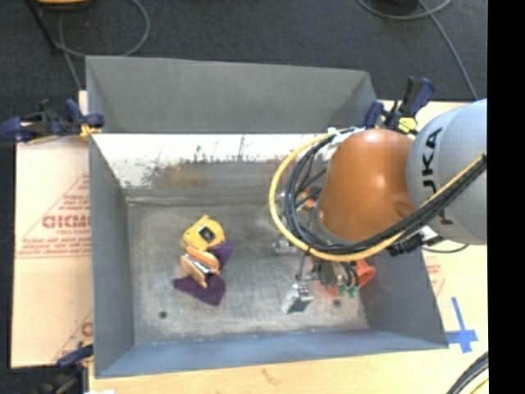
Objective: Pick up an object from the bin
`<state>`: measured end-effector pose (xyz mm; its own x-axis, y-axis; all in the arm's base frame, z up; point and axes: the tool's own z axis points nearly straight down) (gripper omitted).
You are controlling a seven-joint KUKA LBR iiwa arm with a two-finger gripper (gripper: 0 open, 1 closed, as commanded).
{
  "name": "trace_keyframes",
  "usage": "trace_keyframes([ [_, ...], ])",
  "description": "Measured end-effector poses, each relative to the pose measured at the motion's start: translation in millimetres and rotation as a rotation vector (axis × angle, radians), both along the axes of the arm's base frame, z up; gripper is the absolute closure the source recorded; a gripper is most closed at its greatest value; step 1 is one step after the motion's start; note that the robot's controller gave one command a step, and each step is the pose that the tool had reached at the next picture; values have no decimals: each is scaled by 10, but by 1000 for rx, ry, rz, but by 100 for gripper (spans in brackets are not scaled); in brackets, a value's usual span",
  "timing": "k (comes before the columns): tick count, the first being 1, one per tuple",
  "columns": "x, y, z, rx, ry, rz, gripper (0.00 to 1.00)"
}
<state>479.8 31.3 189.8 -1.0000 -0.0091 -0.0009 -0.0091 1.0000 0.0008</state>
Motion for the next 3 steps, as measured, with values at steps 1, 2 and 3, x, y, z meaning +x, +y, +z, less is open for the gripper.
trace_keyframes([
  [1,62,144,-108,2,-3,-35,0],
  [2,90,294,-24,-1,0,-255,0],
  [3,632,561,-92,-1,-4,-31,0],
])
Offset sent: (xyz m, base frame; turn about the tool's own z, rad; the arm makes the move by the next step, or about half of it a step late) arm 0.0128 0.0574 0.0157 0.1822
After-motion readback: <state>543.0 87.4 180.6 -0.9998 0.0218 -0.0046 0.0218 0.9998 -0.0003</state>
